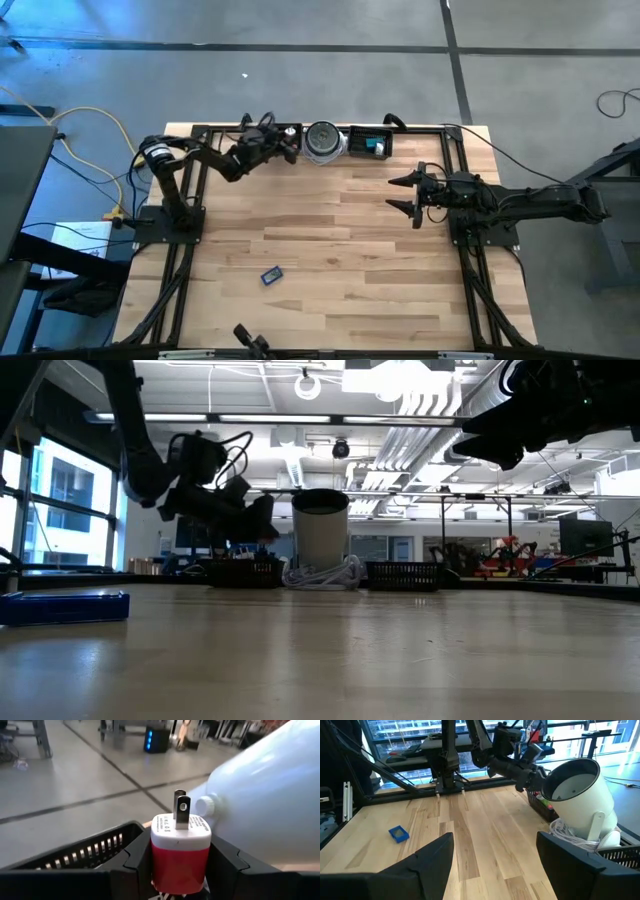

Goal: Pick & Place Office items
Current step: Put the pink charger adapter into the left black basket

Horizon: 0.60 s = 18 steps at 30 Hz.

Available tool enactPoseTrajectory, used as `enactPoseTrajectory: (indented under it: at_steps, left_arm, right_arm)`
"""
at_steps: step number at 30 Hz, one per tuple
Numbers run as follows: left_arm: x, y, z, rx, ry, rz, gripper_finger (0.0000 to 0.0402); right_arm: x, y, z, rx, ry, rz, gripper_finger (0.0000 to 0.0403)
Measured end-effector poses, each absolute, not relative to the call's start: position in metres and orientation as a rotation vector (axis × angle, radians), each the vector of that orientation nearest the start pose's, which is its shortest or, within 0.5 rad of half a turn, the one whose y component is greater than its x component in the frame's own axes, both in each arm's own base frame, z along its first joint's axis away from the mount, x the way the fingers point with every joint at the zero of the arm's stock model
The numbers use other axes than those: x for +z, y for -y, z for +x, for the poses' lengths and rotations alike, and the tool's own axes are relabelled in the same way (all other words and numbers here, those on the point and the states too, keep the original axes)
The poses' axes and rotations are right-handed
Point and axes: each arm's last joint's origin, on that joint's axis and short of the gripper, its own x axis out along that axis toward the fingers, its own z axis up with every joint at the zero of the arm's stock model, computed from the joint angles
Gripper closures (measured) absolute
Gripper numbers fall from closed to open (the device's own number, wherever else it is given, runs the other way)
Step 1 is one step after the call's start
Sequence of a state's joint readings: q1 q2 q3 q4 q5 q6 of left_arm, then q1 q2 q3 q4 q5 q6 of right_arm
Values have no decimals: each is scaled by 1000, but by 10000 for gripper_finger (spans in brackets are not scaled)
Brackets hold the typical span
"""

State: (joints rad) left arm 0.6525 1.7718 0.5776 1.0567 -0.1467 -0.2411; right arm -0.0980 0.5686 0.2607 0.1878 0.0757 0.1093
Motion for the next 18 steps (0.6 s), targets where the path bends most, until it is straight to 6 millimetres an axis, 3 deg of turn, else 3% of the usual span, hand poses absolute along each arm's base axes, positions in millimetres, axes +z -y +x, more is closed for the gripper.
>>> enactPoseTrajectory:
  at_steps: [18]
  left_arm:
    - [138, -199, 251, 871, -156, -284, 274]
  right_arm:
    - [217, 16, 144, -180, -115, 110, 131]
